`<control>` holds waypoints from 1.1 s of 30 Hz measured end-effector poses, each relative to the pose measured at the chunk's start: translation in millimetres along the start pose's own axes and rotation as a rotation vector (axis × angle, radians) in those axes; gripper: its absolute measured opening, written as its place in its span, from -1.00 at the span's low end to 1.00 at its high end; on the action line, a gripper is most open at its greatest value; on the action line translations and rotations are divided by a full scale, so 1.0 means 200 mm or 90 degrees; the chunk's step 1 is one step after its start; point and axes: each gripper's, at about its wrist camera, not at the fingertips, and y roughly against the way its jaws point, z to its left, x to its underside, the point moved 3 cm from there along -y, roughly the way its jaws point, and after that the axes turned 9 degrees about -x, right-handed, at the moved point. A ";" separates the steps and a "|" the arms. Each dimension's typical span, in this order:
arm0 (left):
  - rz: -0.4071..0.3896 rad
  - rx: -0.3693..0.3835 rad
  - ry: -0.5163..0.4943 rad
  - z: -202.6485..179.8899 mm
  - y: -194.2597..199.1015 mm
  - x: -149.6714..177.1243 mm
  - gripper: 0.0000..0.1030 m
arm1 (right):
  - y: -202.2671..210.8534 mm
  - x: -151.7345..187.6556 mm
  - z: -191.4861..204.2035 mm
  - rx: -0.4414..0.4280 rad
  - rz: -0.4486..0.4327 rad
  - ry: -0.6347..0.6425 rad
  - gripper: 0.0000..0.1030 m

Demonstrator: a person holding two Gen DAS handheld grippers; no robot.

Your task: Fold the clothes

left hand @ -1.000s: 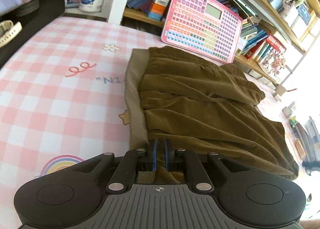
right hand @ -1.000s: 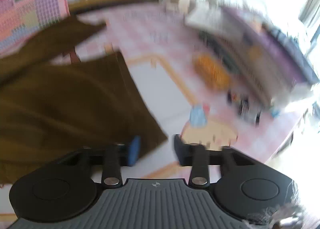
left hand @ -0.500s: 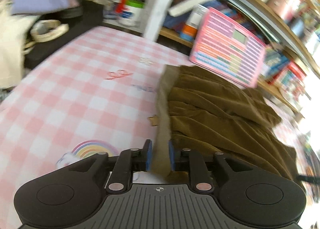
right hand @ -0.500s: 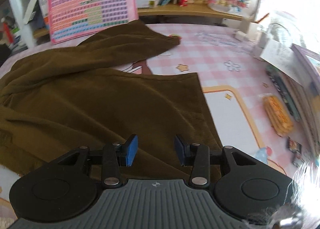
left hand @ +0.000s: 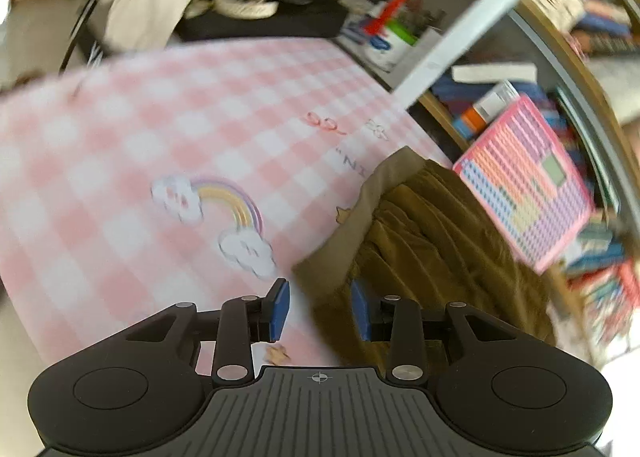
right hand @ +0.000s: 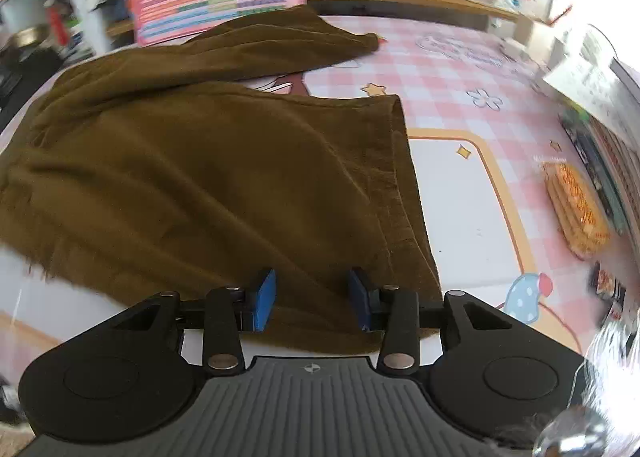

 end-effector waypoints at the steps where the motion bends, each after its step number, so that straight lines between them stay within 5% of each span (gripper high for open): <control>1: 0.005 0.000 0.026 0.00 -0.02 0.01 -0.33 | 0.01 0.01 0.00 -0.004 0.001 0.013 -0.26; 10: 0.030 0.003 0.175 -0.01 -0.19 0.02 -0.38 | 0.02 0.05 0.02 -0.001 -0.002 0.045 -0.22; 12: 0.031 0.001 0.191 -0.01 -0.22 0.00 -0.46 | 0.02 0.05 0.02 0.004 0.000 0.042 -0.22; 13: 0.031 0.001 0.190 -0.02 -0.22 -0.01 -0.67 | 0.02 0.05 0.03 0.006 0.003 0.042 -0.22; 15: 0.006 -0.001 0.119 -0.08 -0.18 -0.04 -0.79 | 0.03 0.06 0.04 0.008 0.007 0.040 -0.22; 19: -0.222 0.037 -0.234 -0.37 0.27 -0.05 -0.79 | 0.04 0.08 0.08 0.002 0.018 0.029 -0.22; 21: -0.220 0.032 -0.225 -0.27 0.31 -0.09 -0.79 | 0.05 0.10 0.13 -0.015 0.021 0.031 -0.23; 24: -0.095 -0.059 -0.161 0.00 0.10 -0.10 -0.79 | 0.05 0.12 0.22 -0.029 0.023 0.049 -0.23; 26: -0.057 -0.097 -0.164 0.09 0.01 -0.05 -0.76 | 0.04 0.13 0.26 -0.025 0.025 0.060 -0.23; 33: -0.029 -0.078 -0.175 0.16 -0.04 -0.07 -0.58 | 0.03 0.12 0.29 -0.005 0.026 0.042 -0.23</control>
